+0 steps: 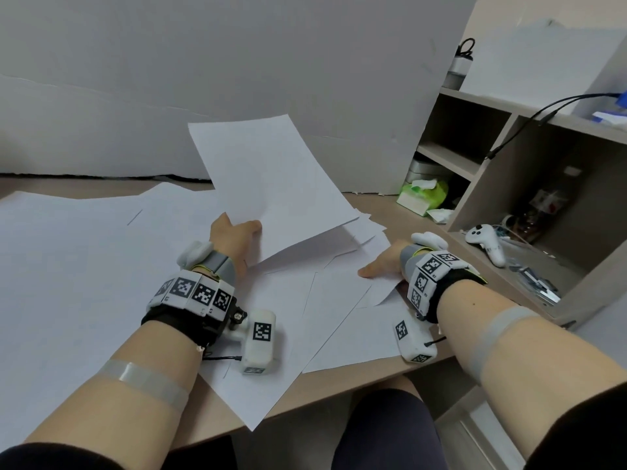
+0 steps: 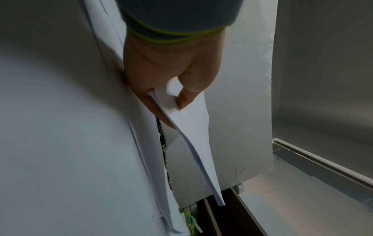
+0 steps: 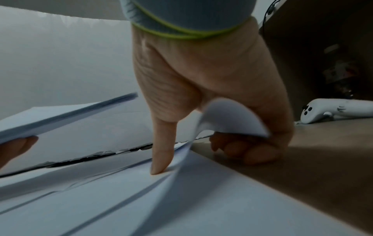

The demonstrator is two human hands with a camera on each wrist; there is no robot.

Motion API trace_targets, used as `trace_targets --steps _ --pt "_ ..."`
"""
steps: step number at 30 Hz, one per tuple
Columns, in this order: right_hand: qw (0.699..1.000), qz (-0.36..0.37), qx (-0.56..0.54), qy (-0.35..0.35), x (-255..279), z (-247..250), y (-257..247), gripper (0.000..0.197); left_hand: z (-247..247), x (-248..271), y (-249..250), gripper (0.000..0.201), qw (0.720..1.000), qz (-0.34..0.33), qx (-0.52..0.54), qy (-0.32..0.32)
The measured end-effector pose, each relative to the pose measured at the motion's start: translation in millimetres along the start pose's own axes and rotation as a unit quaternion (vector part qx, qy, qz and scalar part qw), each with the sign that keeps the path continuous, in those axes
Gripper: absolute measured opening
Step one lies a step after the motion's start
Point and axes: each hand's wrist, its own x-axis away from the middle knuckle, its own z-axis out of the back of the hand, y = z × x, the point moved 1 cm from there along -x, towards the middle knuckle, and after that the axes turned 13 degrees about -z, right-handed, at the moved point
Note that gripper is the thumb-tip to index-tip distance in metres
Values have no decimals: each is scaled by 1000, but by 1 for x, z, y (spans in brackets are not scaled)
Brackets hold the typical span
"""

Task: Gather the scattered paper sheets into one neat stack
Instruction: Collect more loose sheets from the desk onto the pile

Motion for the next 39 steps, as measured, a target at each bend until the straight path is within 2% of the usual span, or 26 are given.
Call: trace_targets --steps 3,5,6,10,14,16,19,20,21,23,25,29,31,34,36,37,39 --pt "991 32 -127 -25 -7 4 -6 56 2 -7 -9 30 1000 4 21 -1" --pt "979 44 -187 -74 -6 6 -6 31 3 -6 -9 32 1000 10 25 -4" --pt "969 43 -218 -110 -2 6 -5 26 3 -5 -8 33 999 13 33 -3" --pt "932 46 -293 -209 12 1 0 39 5 0 -6 36 998 21 64 9" --pt "916 58 -324 -228 17 3 5 37 5 -1 -7 38 998 21 66 10" --pt "914 51 -329 -231 20 3 6 49 5 -1 -7 39 998 21 62 5" --pt "942 36 -270 -198 10 0 5 91 4 0 -7 38 998 13 62 3" --pt "950 36 -244 -192 4 -2 4 96 4 1 -6 37 998 9 61 5" --pt "954 36 -230 -189 7 -3 4 87 4 1 -6 36 998 6 56 9" --pt "957 45 -223 -182 16 -3 3 54 4 -2 -8 38 999 4 49 16" --pt "963 58 -214 -152 16 2 3 40 4 -6 -11 42 998 2 58 9" --pt "989 104 -109 -4 17 20 0 42 3 -12 -15 36 999 -6 46 -3" --pt "988 118 -81 59 18 32 -1 40 3 -16 -19 33 999 -9 39 -4" --pt "974 126 -131 137 12 51 -3 23 3 -18 -19 34 1000 -12 21 -8" --pt "959 111 -203 163 7 63 -2 12 2 -14 -14 47 1000 -12 18 -12" --pt "950 102 -239 174 6 68 -1 15 3 -13 -14 53 1000 -10 19 -14" --pt "930 87 -299 197 3 79 3 26 3 -11 -15 44 999 -4 28 -17"
